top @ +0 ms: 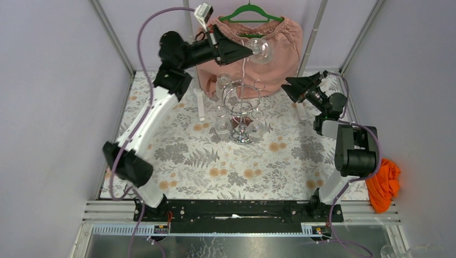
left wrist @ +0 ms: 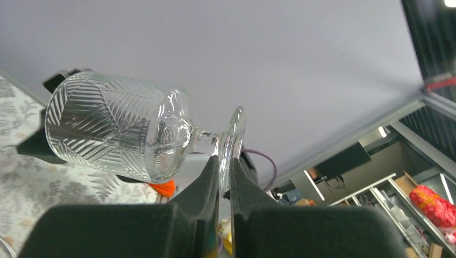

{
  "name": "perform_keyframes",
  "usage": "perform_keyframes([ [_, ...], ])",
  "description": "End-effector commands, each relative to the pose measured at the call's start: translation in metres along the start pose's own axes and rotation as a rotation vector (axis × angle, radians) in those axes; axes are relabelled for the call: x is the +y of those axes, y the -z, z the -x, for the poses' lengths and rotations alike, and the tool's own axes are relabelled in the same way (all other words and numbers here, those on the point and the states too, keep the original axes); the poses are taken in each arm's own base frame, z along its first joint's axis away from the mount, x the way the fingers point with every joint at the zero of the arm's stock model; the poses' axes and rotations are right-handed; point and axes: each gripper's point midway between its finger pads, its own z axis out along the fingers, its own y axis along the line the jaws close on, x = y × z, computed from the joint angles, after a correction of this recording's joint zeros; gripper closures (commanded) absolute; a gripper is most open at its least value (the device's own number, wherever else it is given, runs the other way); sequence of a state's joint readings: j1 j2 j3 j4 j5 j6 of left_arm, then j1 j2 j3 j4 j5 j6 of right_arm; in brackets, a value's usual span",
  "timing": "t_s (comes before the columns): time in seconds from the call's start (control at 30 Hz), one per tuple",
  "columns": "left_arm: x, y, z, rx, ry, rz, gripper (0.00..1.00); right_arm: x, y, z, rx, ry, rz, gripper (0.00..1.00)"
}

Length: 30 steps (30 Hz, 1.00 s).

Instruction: Take the wine glass off the wine glass rack

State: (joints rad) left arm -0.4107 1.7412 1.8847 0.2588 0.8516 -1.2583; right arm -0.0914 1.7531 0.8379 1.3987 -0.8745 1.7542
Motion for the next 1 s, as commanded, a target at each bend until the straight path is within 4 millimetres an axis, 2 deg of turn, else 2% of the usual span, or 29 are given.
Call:
perform_keyframes([
  [0.0, -0.082, 0.029, -0.019, -0.054, -0.133, -0.137, 1.00, 0.069, 0.008, -0.027, 0.051, 0.175, 0.149, 0.41],
  [0.13, -0.115, 0.053, -0.050, -0.071, -0.148, -0.168, 1.00, 0.108, 0.016, -0.051, 0.094, 0.262, 0.204, 0.38],
  [0.27, -0.137, 0.076, -0.080, -0.073, -0.114, -0.258, 1.00, 0.151, 0.029, -0.088, 0.169, 0.357, 0.273, 0.33],
  [0.37, -0.152, 0.092, -0.092, -0.079, -0.127, -0.339, 1.00, 0.176, 0.036, -0.121, 0.240, 0.414, 0.322, 0.33],
  [0.5, -0.164, 0.102, -0.101, -0.063, -0.113, -0.403, 1.00, 0.212, 0.047, -0.167, 0.345, 0.503, 0.424, 0.33],
  [0.67, -0.163, 0.101, -0.102, -0.024, -0.033, -0.490, 1.00, 0.231, 0.053, -0.201, 0.450, 0.547, 0.496, 0.34],
  [0.77, -0.163, 0.103, -0.103, -0.008, 0.007, -0.551, 1.00, 0.231, 0.049, -0.204, 0.474, 0.540, 0.501, 0.35],
  [0.97, -0.155, 0.099, -0.103, -0.004, -0.003, -0.524, 1.00, 0.238, 0.047, -0.208, 0.491, 0.540, 0.553, 0.35],
])
